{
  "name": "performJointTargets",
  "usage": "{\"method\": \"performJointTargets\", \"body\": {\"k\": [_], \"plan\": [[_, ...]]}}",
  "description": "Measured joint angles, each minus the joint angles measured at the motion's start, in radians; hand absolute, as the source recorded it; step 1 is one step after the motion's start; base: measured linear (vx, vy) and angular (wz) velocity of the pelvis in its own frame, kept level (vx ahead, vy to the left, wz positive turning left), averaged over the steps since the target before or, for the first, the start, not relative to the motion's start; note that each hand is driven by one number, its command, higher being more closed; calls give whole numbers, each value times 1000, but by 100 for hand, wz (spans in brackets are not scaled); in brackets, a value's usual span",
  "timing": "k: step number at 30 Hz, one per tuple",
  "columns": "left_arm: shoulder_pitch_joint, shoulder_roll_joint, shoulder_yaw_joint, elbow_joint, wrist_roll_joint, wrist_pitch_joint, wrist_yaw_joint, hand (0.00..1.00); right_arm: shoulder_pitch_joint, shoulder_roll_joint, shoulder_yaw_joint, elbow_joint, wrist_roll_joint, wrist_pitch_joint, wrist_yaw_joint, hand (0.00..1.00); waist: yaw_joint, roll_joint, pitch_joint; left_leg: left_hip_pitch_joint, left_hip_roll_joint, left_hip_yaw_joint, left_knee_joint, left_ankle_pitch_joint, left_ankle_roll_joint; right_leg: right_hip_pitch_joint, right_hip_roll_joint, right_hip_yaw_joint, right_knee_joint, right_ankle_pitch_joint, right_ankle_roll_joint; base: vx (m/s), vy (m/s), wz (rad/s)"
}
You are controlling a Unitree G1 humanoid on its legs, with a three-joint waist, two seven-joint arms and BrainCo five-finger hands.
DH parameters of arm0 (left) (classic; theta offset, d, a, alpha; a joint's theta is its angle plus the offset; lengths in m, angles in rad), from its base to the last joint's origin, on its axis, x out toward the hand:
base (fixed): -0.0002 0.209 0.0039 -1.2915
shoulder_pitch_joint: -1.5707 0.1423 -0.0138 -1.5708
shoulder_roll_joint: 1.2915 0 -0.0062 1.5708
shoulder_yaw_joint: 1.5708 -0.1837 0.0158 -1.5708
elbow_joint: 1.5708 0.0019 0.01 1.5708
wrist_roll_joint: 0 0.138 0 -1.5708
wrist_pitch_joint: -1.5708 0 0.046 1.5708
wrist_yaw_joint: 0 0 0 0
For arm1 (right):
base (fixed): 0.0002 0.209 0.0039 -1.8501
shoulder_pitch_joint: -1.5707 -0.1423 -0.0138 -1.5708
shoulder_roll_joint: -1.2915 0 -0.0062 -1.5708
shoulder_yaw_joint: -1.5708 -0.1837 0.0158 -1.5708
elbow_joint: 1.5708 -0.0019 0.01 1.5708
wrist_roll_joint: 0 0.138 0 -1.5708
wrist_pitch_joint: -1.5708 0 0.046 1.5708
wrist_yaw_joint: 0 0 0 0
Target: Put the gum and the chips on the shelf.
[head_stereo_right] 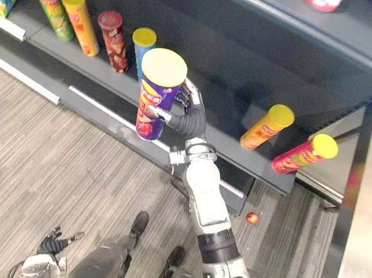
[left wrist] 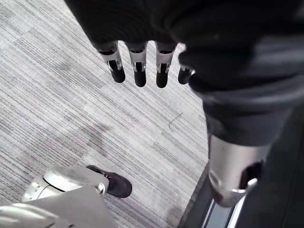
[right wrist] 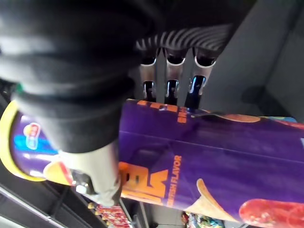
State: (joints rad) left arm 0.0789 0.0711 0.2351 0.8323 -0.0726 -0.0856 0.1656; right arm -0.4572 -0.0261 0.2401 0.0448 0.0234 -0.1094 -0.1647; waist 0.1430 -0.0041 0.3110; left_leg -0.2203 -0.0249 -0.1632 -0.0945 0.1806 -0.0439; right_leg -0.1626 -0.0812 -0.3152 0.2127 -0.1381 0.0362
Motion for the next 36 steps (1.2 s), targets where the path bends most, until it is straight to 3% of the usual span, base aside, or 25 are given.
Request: {"method": "performJointTargets", "body": {"k": [5,15,17,26,36], "plan": [[-15,-16,-59,-70,-8,-1,27,0,-92,30,-61,65,-27,19,-81,100,30,23,66,-44,-10,-46,0,23,-27,-94,-36,-42,160,-85,-17,-27,-104,28],[-25,-46,-115,-133,-43,-27,35,0,-186,42,-228,62,-145,63,-238,100,41,38,116,-89,-17,-69,4,38,-31,-186,-76,-79,306,-174,-36,-10,-132,11],[-40,-61,-115,-133,-43,-36,48,0,-195,43,-240,59,-155,83,-268,100,46,39,126,-103,-19,-67,41,21,-35,-184,-84,-96,316,-178,-32,18,-96,4],[-63,-89,-132,-153,-44,-38,68,0,-280,45,-285,37,-202,86,-353,100,50,42,135,-176,-20,-67,103,-7,-40,-232,-93,-127,344,-189,-40,-4,-39,2],[-89,-95,-133,-175,-82,-45,72,0,-354,53,-313,38,-203,87,-376,100,54,50,144,-253,-22,-55,129,-15,-35,-292,-122,-177,374,-200,-49,-16,-21,6]]}}
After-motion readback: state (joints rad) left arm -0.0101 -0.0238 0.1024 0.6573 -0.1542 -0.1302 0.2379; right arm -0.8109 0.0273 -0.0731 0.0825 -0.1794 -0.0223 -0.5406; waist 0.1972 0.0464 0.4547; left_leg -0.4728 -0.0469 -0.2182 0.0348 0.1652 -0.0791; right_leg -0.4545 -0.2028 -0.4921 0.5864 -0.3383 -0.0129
